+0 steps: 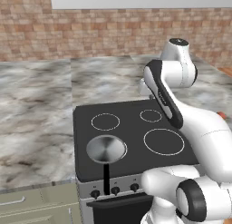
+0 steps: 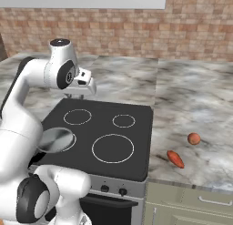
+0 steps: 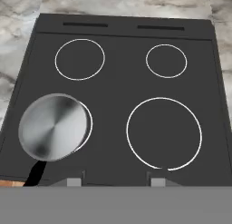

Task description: Put the sweet potato and onion in the pan. Then turn on the front left burner and set the heat to medium.

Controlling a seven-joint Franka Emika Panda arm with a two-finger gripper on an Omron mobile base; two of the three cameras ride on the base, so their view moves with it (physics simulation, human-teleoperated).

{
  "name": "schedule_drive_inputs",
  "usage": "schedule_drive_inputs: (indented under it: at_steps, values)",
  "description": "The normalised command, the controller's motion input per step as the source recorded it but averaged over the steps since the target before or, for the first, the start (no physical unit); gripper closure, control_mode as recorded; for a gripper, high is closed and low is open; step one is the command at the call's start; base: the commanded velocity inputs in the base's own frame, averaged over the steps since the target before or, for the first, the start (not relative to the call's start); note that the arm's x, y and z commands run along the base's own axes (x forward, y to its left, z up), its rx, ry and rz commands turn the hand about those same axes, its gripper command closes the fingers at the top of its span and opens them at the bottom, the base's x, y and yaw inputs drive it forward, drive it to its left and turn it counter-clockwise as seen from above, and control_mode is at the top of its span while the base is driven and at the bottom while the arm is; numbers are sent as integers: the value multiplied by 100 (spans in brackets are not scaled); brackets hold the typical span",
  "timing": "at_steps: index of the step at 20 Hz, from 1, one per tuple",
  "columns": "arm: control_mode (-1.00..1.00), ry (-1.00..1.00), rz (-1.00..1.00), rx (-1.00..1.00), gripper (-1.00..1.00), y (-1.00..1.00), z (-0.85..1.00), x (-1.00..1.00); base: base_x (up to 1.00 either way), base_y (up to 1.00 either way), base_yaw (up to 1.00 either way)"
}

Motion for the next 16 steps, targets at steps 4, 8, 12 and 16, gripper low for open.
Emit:
schedule_drive_inputs:
  at_steps: [4,8,12,16]
  values:
    - [-100,5,0,0,-100,0,-1,0,0,0,0]
    - [-100,6,0,0,-100,-41,-27,-1,0,0,0]
    - [-100,0,-1,0,-100,-85,-51,1,0,0,0]
    - [-100,0,0,0,-100,-94,-44,14,0,0,0]
